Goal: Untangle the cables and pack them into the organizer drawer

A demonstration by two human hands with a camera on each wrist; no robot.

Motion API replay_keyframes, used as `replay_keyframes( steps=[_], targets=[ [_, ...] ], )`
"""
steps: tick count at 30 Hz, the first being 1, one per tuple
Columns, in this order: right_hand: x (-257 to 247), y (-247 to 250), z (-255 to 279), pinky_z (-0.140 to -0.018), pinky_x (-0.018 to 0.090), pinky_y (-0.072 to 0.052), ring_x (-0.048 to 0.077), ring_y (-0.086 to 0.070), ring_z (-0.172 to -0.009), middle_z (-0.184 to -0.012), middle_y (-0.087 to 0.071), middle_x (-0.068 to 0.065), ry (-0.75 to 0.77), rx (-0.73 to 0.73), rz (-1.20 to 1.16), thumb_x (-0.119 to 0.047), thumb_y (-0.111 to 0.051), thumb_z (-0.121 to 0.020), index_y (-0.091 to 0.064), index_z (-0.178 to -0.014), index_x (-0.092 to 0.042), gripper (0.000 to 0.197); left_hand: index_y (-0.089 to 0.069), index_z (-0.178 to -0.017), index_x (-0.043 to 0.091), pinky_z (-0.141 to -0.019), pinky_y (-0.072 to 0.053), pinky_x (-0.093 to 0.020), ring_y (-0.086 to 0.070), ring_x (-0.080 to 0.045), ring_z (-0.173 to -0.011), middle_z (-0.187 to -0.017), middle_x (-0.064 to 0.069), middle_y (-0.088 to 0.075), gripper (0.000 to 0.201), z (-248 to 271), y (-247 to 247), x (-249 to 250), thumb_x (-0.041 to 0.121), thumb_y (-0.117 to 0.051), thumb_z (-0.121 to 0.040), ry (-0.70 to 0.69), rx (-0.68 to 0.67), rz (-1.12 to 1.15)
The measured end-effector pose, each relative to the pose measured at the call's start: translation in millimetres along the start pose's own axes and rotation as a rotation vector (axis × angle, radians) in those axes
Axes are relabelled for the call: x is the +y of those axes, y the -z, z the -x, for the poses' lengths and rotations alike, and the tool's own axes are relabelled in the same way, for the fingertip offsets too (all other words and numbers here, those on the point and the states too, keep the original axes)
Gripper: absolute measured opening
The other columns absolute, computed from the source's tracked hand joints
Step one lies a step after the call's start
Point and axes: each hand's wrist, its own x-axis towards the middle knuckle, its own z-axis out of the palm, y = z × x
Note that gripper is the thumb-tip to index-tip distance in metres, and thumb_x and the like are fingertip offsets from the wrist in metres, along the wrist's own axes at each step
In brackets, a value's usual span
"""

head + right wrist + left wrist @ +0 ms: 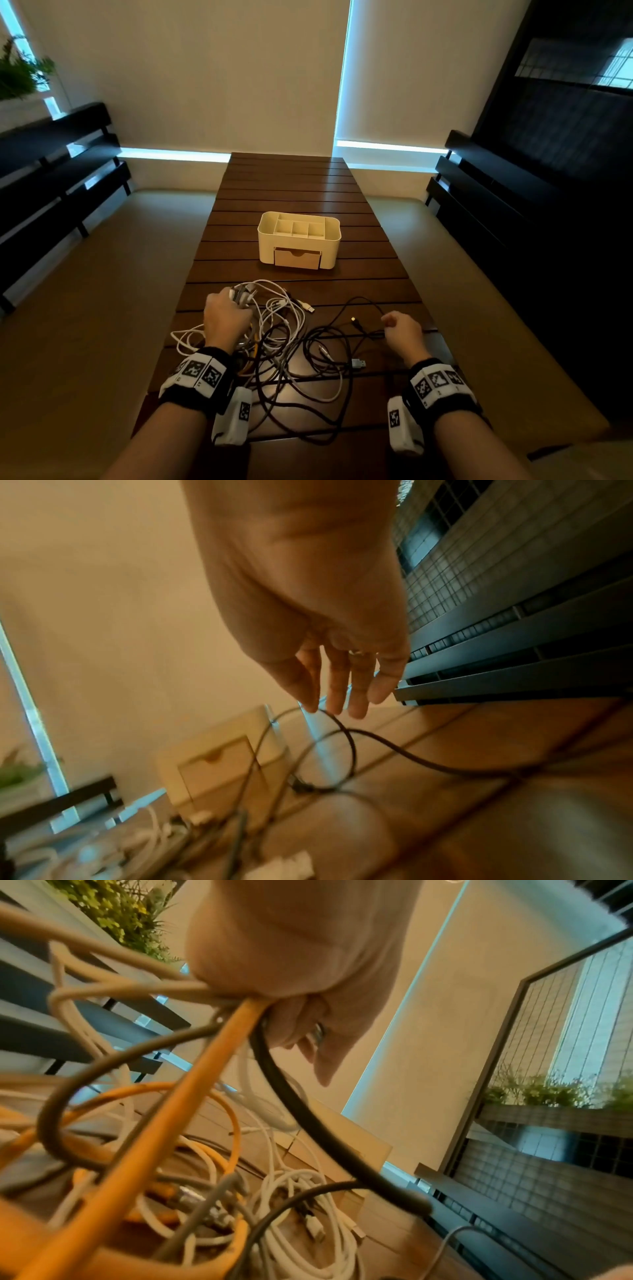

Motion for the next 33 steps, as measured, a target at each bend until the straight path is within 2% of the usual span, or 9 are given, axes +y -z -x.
replay_keyframes(
  steps=[3,6,10,13,16,20,24,26,33],
  targets=[
    [28.1,-8.9,-0.3,-0.107,0.047,-0.035,0.033,-0.032,-0.133,-0.147,-0.028,0.014,-0.2,0.0,0.139,-0.011,-0.051,-0.092,-0.034,-0.139,-0.012,0.05,-0.052,-0.073,0.012,-0.064,-0.035,-0.033,-0.05,-0.027,-0.077,-0.091,-0.017,-0.057,0.016,5.7,5.3,9.9,-0.001,-0.06,-0.077,-0.034,0.037,0.086],
    [51.9,-11.9,5.0,-0.107,0.046,-0.034,0.035,-0.03,-0.133,-0.147,-0.025,0.017,-0.34,-0.057,0.27,-0.011,-0.04,-0.097,-0.033,-0.137,-0.006,0.04,-0.047,-0.068,0.012,-0.06,-0.032,-0.031,-0.045,-0.023,-0.07,-0.081,-0.011,-0.053,0.022,13.0,12.4,16.7,-0.003,-0.053,-0.082,-0.024,0.105,0.198],
    [59.8,-8.4,0.8,-0.098,0.046,-0.037,0.031,-0.046,-0.115,-0.119,-0.048,0.012,-0.213,-0.065,0.272,-0.009,-0.033,-0.098,-0.046,-0.111,-0.012,0.018,-0.057,-0.081,0.006,-0.065,-0.037,-0.034,-0.048,-0.027,-0.074,-0.077,-0.007,-0.054,0.008,12.0,11.9,18.3,0.001,-0.052,-0.084,0.062,0.151,0.419],
    [44.5,-0.2,-9.6,-0.073,0.035,-0.038,0.025,-0.043,-0.079,-0.079,-0.039,0.004,-0.127,-0.08,-0.084,-0.014,-0.03,-0.098,-0.031,-0.082,-0.017,0.016,-0.06,-0.101,0.006,-0.067,-0.039,-0.032,-0.052,-0.022,-0.079,-0.089,-0.008,-0.058,0.014,11.2,6.7,24.1,0.013,-0.059,-0.09,0.045,0.126,0.525],
    [-2.0,22.3,13.1,-0.053,0.023,-0.032,0.018,-0.044,-0.069,-0.081,-0.047,0.003,0.057,0.09,-0.192,-0.013,-0.039,-0.099,-0.042,-0.089,-0.012,0.01,-0.061,-0.1,0.011,-0.065,-0.041,-0.026,-0.051,-0.017,-0.079,-0.084,-0.001,-0.057,0.01,20.9,3.8,36.6,0.01,-0.058,-0.091,-0.064,0.042,0.647],
    [-66.9,42.3,48.3,-0.054,0.011,-0.03,0.006,-0.048,-0.072,-0.084,-0.054,-0.005,0.422,0.126,-0.167,-0.015,-0.047,-0.096,-0.05,-0.09,-0.017,0.007,-0.061,-0.114,0.02,-0.058,-0.046,-0.017,-0.052,-0.007,-0.073,-0.1,0.004,-0.062,0.027,46.4,0.6,58.1,0.006,-0.053,-0.093,-0.342,-0.236,0.69],
    [-107.9,43.5,72.8,-0.052,0.008,-0.033,-0.003,-0.047,-0.067,-0.076,-0.051,-0.014,0.614,0.063,-0.145,-0.016,-0.052,-0.094,-0.053,-0.091,-0.019,0.004,-0.057,-0.124,0.014,-0.075,-0.049,-0.012,-0.058,-0.004,-0.087,-0.1,0.008,-0.062,0.035,61.4,-13.3,70.8,0.003,-0.056,-0.091,-0.508,-0.486,0.564],
    [-111.9,47.0,76.2,-0.056,0.009,-0.034,0.003,-0.053,-0.073,-0.079,-0.053,-0.012,0.633,-0.04,-0.086,-0.019,-0.054,-0.093,-0.055,-0.095,-0.018,0.003,-0.066,-0.107,0.013,-0.075,-0.051,-0.028,-0.063,-0.021,-0.085,-0.091,-0.004,-0.069,0.019,57.2,-15.3,67.3,0.008,-0.061,-0.09,-0.482,-0.437,0.495],
    [-79.3,69.9,51.9,-0.07,0.023,-0.044,0.007,-0.054,-0.069,-0.073,-0.057,-0.007,0.521,-0.336,0.309,-0.026,-0.048,-0.097,-0.054,-0.085,-0.027,0.013,-0.062,-0.082,0.017,-0.07,-0.043,-0.034,-0.055,-0.021,-0.078,-0.077,-0.001,-0.061,0.015,33.5,-6.5,48.7,0.011,-0.054,-0.093,-0.242,-0.05,0.346]
  ],
)
